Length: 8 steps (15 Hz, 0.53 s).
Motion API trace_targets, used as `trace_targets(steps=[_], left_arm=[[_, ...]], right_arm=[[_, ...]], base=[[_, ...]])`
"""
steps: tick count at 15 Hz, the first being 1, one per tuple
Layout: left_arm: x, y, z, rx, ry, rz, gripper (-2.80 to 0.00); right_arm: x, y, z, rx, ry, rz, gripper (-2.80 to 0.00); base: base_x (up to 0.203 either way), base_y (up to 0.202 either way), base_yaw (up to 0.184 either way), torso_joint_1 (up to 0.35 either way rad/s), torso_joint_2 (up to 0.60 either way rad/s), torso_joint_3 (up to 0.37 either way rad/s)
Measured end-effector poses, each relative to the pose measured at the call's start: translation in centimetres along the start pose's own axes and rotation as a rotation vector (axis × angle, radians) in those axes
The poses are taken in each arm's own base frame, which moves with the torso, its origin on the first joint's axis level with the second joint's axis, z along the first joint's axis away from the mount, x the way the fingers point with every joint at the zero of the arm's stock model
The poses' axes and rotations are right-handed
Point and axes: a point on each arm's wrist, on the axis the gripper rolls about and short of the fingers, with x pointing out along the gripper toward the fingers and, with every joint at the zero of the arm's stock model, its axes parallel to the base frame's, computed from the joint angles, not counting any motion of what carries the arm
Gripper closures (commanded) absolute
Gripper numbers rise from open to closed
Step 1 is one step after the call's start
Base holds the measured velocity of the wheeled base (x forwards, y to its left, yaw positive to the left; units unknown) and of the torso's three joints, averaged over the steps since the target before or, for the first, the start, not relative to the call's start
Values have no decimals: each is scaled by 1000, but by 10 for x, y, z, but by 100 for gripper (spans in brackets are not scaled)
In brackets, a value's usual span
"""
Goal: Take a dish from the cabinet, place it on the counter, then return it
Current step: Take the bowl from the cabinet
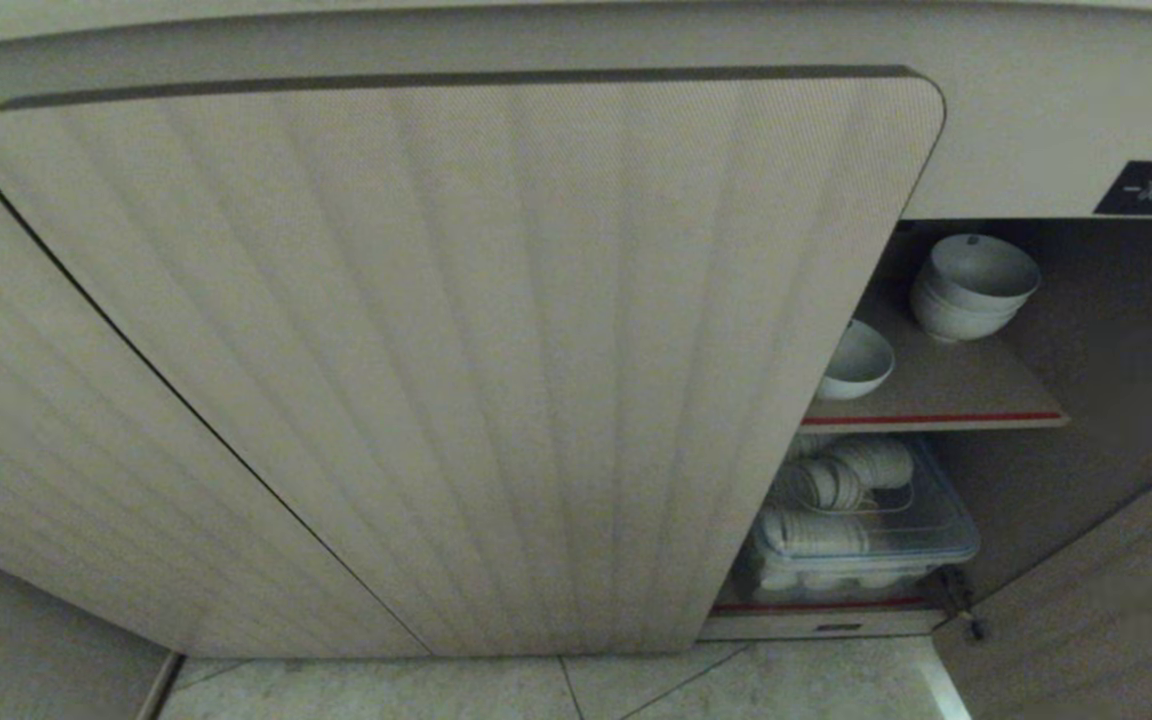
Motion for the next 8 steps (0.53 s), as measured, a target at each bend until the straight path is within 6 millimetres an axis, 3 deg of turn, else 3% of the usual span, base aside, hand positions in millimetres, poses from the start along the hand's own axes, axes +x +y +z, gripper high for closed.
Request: trace_targets(steps=[4, 8], left_arm=[[0, 0, 0, 0, 0, 1, 0], [0, 0, 0, 0, 0, 0, 0]], right_arm=[[30, -1, 24, -11, 116, 42, 0], [63, 1, 31, -10, 277, 116, 0]], base=[[0, 0, 0, 0, 0, 0], [0, 0, 0, 0, 0, 0]])
